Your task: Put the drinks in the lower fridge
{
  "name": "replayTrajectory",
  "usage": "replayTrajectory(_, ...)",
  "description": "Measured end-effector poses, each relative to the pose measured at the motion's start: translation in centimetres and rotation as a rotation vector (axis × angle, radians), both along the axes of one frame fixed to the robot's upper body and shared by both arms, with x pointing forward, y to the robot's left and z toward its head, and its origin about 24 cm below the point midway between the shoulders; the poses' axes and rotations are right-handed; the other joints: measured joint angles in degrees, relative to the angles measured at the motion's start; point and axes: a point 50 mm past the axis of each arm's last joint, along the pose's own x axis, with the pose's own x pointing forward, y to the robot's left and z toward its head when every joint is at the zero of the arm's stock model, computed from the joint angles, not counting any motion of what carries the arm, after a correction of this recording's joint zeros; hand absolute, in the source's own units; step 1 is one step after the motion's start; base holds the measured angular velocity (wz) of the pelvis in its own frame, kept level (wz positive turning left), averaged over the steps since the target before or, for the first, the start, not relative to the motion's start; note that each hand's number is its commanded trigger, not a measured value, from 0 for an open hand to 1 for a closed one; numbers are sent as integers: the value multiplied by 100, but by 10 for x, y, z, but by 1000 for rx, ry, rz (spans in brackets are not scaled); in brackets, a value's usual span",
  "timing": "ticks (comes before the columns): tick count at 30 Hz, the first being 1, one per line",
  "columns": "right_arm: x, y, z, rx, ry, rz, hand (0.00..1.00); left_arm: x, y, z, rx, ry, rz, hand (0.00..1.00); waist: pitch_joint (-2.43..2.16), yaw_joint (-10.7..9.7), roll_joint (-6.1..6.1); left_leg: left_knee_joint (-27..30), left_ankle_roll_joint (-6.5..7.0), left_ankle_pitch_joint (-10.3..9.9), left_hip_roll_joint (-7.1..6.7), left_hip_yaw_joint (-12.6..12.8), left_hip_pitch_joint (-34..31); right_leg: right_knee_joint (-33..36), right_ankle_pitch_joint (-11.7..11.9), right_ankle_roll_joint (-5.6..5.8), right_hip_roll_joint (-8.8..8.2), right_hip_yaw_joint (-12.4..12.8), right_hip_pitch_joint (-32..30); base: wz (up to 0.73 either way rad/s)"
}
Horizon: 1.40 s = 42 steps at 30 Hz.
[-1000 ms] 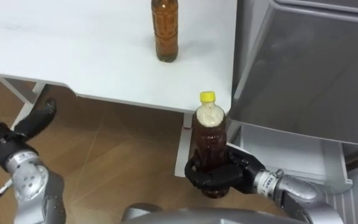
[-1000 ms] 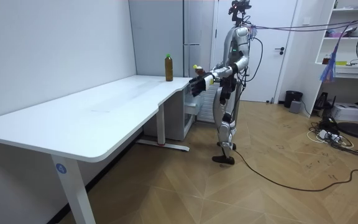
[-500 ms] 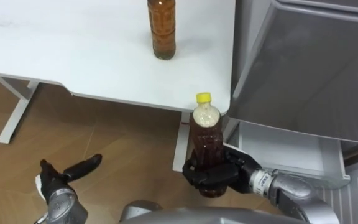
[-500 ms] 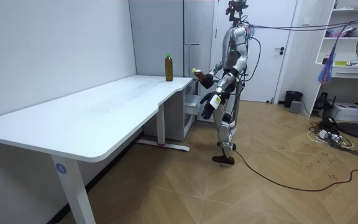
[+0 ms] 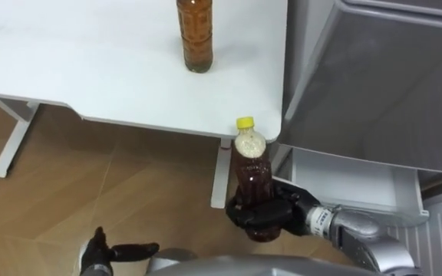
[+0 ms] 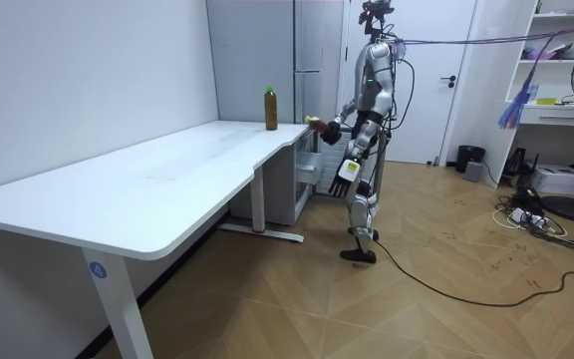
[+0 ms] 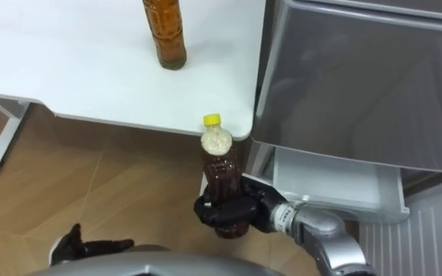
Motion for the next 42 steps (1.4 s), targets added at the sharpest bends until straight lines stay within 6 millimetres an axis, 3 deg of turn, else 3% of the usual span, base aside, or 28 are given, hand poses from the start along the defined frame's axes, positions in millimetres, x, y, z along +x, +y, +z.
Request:
replayTrajectory(5, -3, -6, -9, -29, 29, -38, 100, 0, -3, -1, -19, 7, -27, 0, -17, -149, 65, -8, 0, 0, 1, 16, 2, 5, 0, 0, -3, 12, 0, -1)
replayTrajectory(15, -3, -17, -17, -35, 48, -174, 100, 1, 2, 0, -17, 12, -107, 0, -14, -355, 24, 0, 1, 0, 11, 121, 6, 74, 0, 0, -15, 53, -24, -1)
replayTrajectory(21, -28, -34, -38, -132, 191, -277, 100, 0, 2, -1, -16, 16, -107, 0, -10, -359, 29, -12, 1, 0, 15, 174, 27, 74, 0, 1, -17, 72, -24, -1)
replayTrajectory(29, -52, -49, -52, -155, 319, -450, 100, -6, 4, -4, -8, 26, -66, 0, 8, -371, 30, -11, 2, -1, 19, 235, 55, 75, 0, 1, -21, 126, -16, -2)
replayTrajectory(42, -55, -58, -53, -32, 343, -786, 100, -8, 5, -4, 6, 16, -91, 0, 1, -510, 71, -56, 3, 0, 22, 252, 33, 76, 0, 1, -14, 162, -79, 0)
